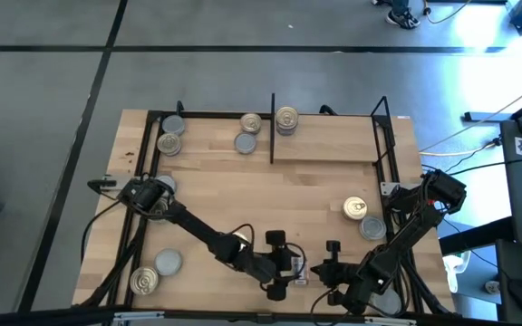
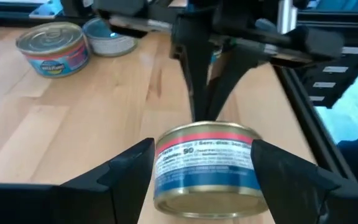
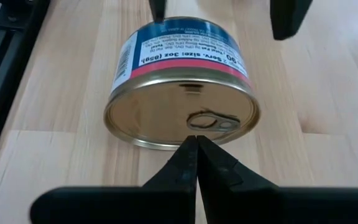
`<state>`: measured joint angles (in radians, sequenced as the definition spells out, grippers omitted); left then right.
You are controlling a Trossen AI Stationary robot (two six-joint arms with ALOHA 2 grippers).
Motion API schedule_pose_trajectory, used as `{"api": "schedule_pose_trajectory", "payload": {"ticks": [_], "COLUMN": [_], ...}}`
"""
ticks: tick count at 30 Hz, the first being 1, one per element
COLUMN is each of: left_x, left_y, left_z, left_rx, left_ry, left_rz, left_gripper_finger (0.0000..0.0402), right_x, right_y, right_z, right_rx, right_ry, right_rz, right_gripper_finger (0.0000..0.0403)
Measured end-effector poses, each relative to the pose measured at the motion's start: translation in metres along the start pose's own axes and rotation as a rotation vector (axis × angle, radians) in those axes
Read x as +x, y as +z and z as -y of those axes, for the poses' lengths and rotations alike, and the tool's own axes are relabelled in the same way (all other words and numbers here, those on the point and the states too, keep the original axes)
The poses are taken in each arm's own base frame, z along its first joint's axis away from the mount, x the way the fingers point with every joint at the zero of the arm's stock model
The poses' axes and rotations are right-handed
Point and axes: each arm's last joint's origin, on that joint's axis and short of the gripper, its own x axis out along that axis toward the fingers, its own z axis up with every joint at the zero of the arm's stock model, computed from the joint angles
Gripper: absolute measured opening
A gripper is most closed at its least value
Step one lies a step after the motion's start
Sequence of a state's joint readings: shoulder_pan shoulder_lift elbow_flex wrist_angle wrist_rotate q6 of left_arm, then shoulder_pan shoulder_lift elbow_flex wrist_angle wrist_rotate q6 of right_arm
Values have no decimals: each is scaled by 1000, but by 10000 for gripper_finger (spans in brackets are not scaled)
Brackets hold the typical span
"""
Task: Stack canned seafood by type on shelf
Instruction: Put the blue tuna can on the shelf
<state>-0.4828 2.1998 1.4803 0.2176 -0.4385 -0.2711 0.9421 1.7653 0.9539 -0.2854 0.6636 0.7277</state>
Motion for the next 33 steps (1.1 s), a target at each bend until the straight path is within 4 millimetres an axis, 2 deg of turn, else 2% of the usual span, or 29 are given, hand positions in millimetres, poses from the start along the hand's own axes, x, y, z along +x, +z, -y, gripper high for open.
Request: {"api": "schedule_pose_trajectory", "payload": {"ticks": [15,25,30,33], "left_x": [7,3,1,2], "left_y": [-18,-25,-29,-43], "left_z": [3,9,13,11], "left_rx": [-14,35,46,74], "left_ry": [-23,-21,-21,-22], "left_rz": [-80,-129,-141,-212], "left_gripper_finger": [265,265,265,265], "right_x": [0,0,0,5], "right_y": [0,1,8,13], "right_z": [0,-1,-5,-3], "right_rx": [0,8,18,24], "right_ry": [-1,5,49,53], "right_rz": [1,9,65,82], "right_gripper_finger": [10,10,10,10]}}
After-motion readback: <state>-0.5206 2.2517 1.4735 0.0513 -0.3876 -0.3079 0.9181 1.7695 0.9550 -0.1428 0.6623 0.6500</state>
